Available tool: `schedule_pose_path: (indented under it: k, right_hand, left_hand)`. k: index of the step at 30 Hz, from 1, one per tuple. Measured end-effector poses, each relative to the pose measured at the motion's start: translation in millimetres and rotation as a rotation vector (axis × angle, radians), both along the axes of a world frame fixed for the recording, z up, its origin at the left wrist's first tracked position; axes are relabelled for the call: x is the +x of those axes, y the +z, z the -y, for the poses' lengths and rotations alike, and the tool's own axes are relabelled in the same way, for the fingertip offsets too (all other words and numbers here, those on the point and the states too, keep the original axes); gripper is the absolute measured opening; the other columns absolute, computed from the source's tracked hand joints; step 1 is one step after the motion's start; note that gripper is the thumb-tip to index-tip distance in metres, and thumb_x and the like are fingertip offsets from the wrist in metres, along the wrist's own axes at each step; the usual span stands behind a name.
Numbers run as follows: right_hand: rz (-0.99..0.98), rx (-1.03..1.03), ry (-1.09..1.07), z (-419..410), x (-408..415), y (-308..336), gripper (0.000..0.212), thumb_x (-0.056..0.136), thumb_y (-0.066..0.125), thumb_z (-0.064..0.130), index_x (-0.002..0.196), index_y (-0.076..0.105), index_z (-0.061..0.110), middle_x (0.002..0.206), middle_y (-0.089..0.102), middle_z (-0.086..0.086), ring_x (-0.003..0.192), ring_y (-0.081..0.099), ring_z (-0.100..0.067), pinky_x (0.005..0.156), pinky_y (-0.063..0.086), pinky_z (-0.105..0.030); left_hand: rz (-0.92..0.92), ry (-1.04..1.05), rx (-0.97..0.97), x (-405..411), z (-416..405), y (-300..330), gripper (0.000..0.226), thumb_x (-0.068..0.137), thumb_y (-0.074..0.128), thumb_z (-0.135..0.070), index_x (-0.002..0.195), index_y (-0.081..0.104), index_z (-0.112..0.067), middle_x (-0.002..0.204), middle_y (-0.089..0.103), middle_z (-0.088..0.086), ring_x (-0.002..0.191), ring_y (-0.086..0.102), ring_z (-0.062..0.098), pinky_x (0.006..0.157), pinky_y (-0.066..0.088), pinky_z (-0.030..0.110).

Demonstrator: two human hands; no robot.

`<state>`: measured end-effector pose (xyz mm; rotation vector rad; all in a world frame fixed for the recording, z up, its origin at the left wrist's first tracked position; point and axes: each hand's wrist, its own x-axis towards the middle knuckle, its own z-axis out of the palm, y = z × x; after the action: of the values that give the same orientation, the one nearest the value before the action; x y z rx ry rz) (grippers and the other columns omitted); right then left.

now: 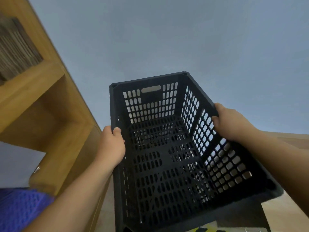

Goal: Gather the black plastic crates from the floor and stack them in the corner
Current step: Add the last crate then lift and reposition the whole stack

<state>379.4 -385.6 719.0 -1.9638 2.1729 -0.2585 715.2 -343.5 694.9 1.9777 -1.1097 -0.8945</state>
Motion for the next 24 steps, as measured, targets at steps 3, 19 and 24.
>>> schedule_pose_path:
  k: [3,19,24]
  right_hand:
    - [-0.016,0.02,0.057,13.4,-14.5,3.5,0.034,0.104,0.05,0.021,0.137,0.046,0.011,0.098,0.069,-0.016,0.079,0.058,-0.031,0.07,0.045,-0.036]
    - [-0.274,0.048,0.08,4.5,-33.3,3.1,0.068,0.104,0.041,0.025,0.161,0.007,0.009,0.143,0.05,-0.02,0.122,0.054,-0.039,0.095,0.049,-0.05]
    - [-0.286,0.081,-0.035,-42.9,-26.3,6.0,0.083,0.099,0.051,0.039,0.161,0.009,0.003,0.16,0.034,-0.016,0.138,0.042,-0.038,0.11,0.04,-0.048]
  left_hand:
    - [-0.034,0.056,-0.005,-16.8,-11.0,-9.3,0.043,0.114,0.028,-0.04,0.142,0.049,-0.016,0.124,0.067,0.014,0.104,0.067,0.037,0.085,0.055,0.049]
    - [0.204,-0.018,-0.134,-65.4,-45.6,5.8,0.08,0.106,0.054,-0.032,0.17,0.006,-0.032,0.178,0.003,-0.009,0.164,0.01,0.021,0.13,0.015,0.047]
    - [0.467,-0.285,-0.167,-31.9,-9.2,6.7,0.073,0.11,0.037,-0.051,0.171,0.003,-0.032,0.18,-0.008,-0.009,0.165,-0.007,0.017,0.13,0.003,0.048]
